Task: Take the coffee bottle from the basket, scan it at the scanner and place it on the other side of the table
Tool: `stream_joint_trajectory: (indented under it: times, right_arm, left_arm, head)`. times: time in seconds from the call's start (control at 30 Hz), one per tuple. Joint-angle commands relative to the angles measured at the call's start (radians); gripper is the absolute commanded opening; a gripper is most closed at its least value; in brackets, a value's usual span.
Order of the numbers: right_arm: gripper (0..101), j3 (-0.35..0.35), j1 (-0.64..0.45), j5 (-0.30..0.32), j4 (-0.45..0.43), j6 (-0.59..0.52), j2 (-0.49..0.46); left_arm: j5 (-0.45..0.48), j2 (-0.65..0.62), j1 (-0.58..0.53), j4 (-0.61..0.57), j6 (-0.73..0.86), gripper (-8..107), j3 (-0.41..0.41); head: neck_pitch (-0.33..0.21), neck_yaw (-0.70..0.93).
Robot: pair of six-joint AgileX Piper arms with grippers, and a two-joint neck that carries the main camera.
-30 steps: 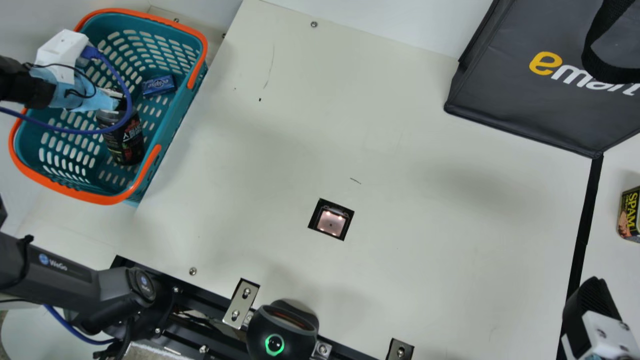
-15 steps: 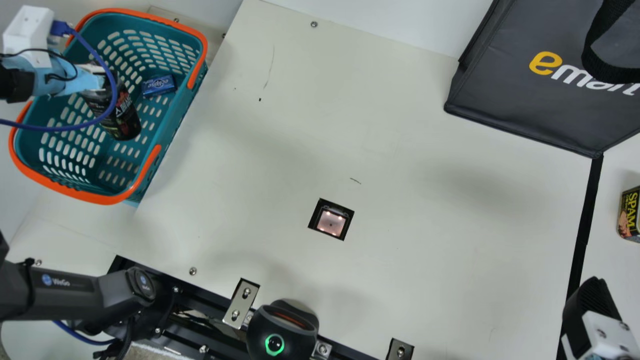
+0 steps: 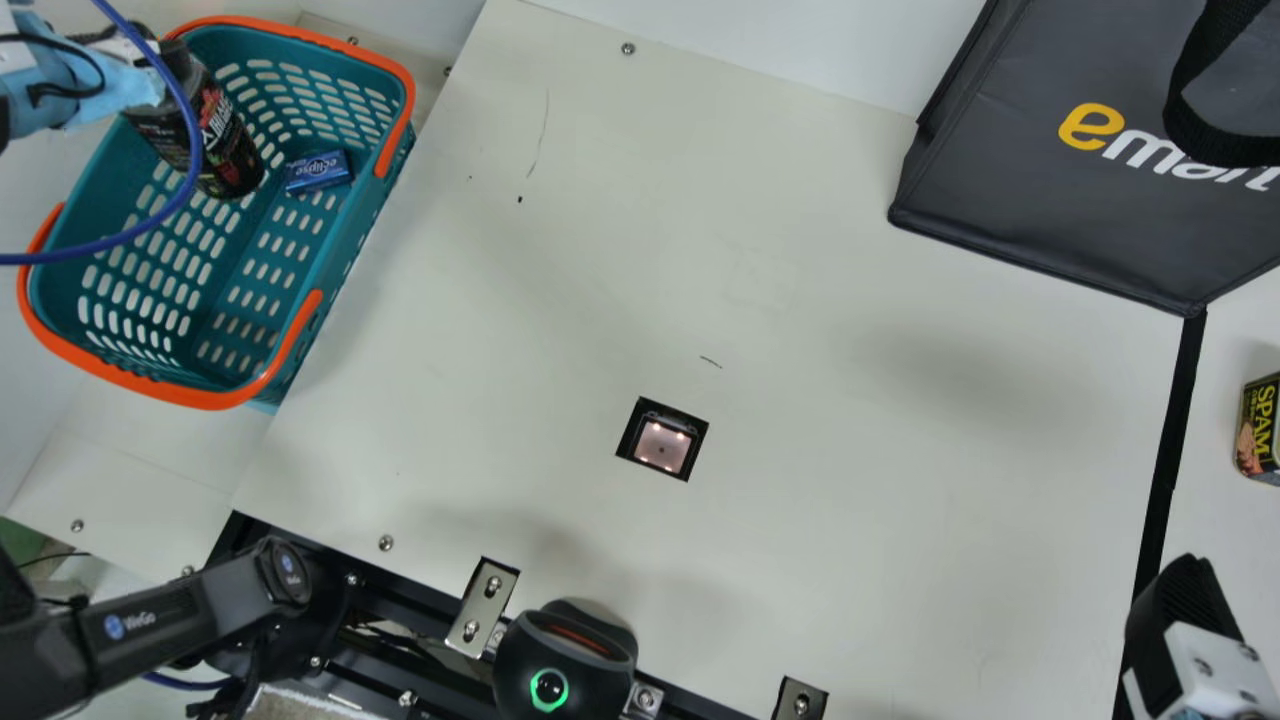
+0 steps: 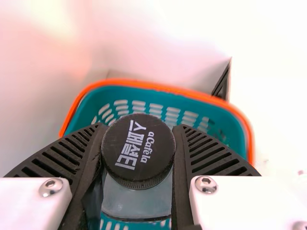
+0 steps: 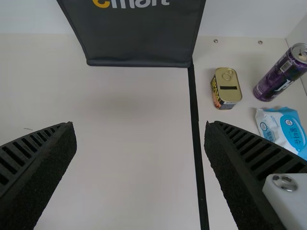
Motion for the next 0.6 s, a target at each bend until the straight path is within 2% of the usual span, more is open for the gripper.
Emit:
stream_joint_trajectory:
  times: [0.0,0.27,0.57]
  right_arm:
    - [95,0.000,0.000,0.000,0.000,0.000,0.000]
    - [95,0.000,0.000,0.000,0.000,0.000,0.000]
    - [95,0.000,0.000,0.000,0.000,0.000,0.000]
  left_arm:
    - [0.001,-0.033,-0.015,0.006,-0.025,-8,-0.001]
    - [-0.011,-0.133,-0.114,0.050,-0.130,-8,0.019]
    - [-0.079,-0.226,-0.287,0.154,-0.284,-8,0.081]
  head:
    - [-0.029,0.002]
    - [-0.029,0.002]
    - [-0.029,0.002]
